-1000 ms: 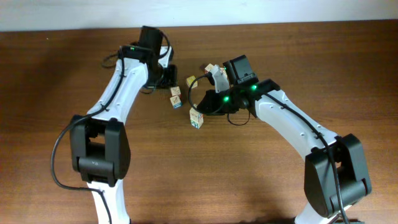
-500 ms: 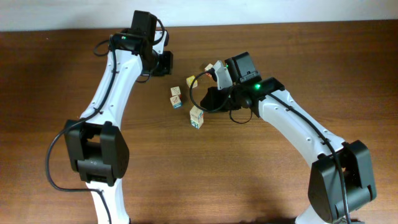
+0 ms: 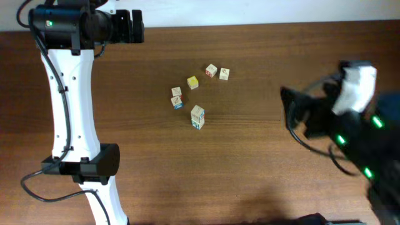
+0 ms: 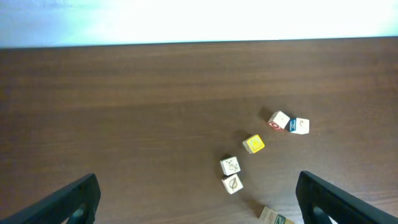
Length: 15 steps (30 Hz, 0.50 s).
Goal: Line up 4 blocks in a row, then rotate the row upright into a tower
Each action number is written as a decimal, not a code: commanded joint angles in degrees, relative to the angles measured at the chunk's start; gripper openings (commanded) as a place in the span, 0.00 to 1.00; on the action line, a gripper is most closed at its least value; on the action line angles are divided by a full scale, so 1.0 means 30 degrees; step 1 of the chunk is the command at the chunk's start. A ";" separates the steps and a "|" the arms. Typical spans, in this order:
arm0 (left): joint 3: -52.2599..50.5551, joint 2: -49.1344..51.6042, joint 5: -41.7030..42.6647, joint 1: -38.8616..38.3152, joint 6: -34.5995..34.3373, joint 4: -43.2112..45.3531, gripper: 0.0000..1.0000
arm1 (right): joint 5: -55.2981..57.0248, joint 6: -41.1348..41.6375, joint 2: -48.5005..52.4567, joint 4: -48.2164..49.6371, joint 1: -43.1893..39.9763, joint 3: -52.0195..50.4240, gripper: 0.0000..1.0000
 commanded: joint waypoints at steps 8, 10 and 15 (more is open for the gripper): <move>0.0277 -0.0153 -0.0124 -0.0007 0.0160 0.0015 0.99 | 0.2448 -0.0036 -0.1086 -0.3883 -0.0095 0.0211 0.99; 0.0277 -0.0153 -0.0124 -0.0007 0.0160 0.0007 0.99 | 0.3993 -0.0044 -0.1035 -0.3402 -0.0087 -0.0240 0.99; 0.0277 -0.0153 -0.0124 -0.0007 0.0160 0.0007 0.99 | 0.1763 -0.4481 -0.5472 0.5319 -0.2317 -0.8116 0.98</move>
